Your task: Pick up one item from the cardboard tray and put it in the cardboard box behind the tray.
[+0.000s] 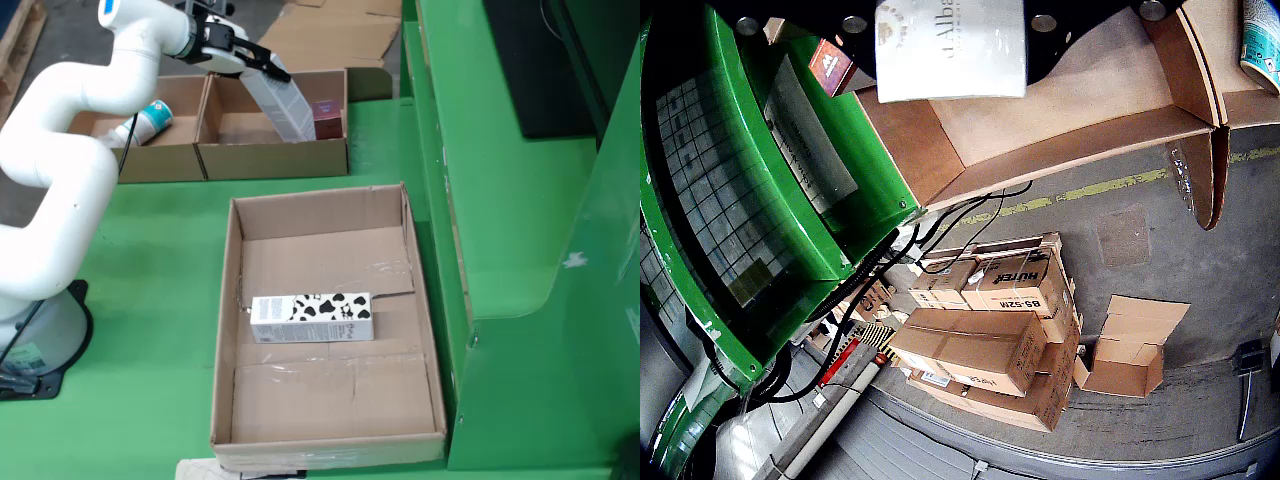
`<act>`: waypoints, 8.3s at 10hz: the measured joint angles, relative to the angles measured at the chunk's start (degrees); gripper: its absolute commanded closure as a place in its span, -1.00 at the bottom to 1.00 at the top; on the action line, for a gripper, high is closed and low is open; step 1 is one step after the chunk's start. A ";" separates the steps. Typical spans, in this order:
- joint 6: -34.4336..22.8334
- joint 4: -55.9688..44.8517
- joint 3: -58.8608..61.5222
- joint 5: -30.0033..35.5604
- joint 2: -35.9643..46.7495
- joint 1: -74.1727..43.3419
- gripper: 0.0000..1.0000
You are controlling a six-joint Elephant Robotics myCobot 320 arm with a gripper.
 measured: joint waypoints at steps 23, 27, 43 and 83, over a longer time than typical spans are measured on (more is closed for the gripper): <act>-0.53 0.00 0.00 0.00 0.00 -0.61 -1.00; -0.53 0.00 0.00 0.00 0.00 -0.61 -1.00; -0.53 0.00 0.00 0.00 0.00 -0.61 -1.00; -45.26 -49.65 0.26 59.41 24.61 -67.50 -1.00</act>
